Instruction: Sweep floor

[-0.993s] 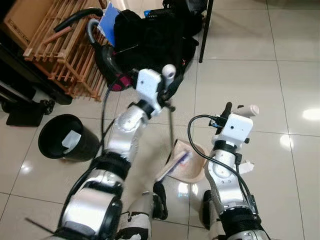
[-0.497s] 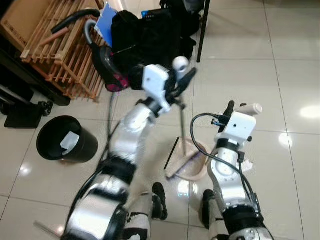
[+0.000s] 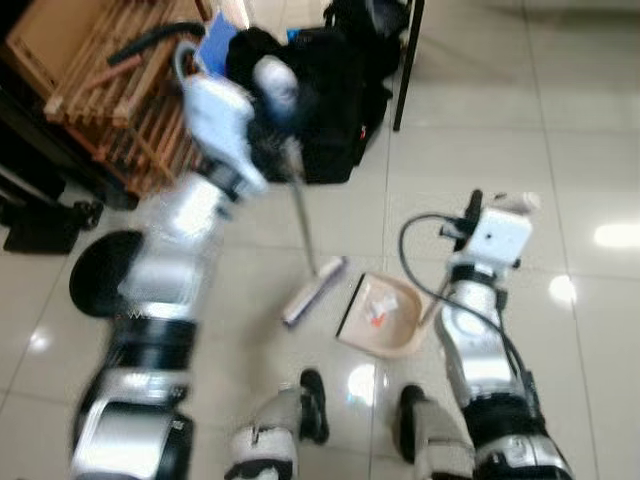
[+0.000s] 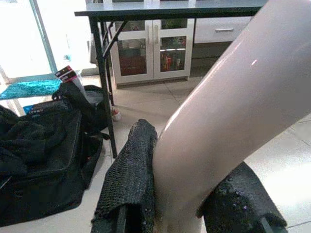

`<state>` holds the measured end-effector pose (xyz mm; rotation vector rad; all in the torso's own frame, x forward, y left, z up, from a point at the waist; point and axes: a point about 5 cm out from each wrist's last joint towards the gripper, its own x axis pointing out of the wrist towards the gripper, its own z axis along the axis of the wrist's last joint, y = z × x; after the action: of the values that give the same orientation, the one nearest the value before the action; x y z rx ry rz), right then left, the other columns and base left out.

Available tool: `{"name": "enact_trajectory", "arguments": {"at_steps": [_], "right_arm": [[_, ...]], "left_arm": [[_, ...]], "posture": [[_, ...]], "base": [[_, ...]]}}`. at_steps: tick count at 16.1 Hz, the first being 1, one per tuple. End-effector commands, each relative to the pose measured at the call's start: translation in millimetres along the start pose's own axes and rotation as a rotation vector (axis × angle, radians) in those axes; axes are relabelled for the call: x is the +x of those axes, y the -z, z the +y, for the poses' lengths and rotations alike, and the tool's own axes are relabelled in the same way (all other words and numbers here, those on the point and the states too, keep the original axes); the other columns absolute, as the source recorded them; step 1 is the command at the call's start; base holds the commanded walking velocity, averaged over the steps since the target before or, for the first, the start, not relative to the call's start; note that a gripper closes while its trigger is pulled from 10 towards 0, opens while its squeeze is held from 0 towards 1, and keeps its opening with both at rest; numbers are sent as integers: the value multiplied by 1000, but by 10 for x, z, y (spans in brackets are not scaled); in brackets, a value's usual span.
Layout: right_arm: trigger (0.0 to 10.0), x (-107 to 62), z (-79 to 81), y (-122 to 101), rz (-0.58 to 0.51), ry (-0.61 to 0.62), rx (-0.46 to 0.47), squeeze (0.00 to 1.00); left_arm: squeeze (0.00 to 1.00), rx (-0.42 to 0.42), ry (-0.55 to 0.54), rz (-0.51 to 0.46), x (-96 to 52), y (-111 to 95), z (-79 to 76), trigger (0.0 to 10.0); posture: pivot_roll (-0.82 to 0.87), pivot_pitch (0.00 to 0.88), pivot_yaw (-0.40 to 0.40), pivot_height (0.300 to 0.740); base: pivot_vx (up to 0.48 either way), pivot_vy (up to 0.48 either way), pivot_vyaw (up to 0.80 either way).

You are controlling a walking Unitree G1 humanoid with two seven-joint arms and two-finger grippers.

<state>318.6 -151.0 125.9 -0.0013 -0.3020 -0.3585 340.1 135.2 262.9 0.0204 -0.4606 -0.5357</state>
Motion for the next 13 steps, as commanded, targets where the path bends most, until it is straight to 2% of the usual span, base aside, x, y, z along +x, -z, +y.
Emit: {"name": "enact_trajectory", "arguments": {"at_steps": [1,2,4,5,6,7,9,12,13], "right_arm": [[10000,1,3,-24,1,-1,22,0],[10000,33,-69,-72,9,19,46,0],[10000,47,-112,-86,36,30,56,0],[10000,54,-151,-99,61,38,57,0],[10000,62,-205,-191,69,41,47,0],[10000,66,-209,-227,66,31,47,0],[10000,83,-248,-392,56,4,14,0],[10000,98,-312,-745,-27,-18,45,0],[10000,87,-365,-923,-48,-16,32,0]], "left_arm": [[0,2,-25,-20,-47,-117,50,10000],[0,32,-28,60,-150,-85,82,10000],[0,48,-33,137,-265,66,63,10000],[0,80,-47,234,-405,257,42,10000],[0,46,-122,355,-629,488,44,10000],[0,35,-143,360,-661,515,45,10000],[0,-37,-202,406,-740,697,-11,10000],[0,-35,-201,436,-761,764,-77,10000],[0,-6,-185,458,-830,767,-97,10000]], "posture": [[63,216,88,740],[56,204,84,740],[44,186,79,740],[30,172,75,740],[15,160,74,740],[11,156,74,740],[-30,134,78,740],[-52,121,92,740],[-55,117,94,740]], "base": [[0,0,0],[0,0,0],[0,0,0],[0,0,0],[0,0,0],[0,0,0],[0,0,0],[0,0,0],[0,0,0]]}}
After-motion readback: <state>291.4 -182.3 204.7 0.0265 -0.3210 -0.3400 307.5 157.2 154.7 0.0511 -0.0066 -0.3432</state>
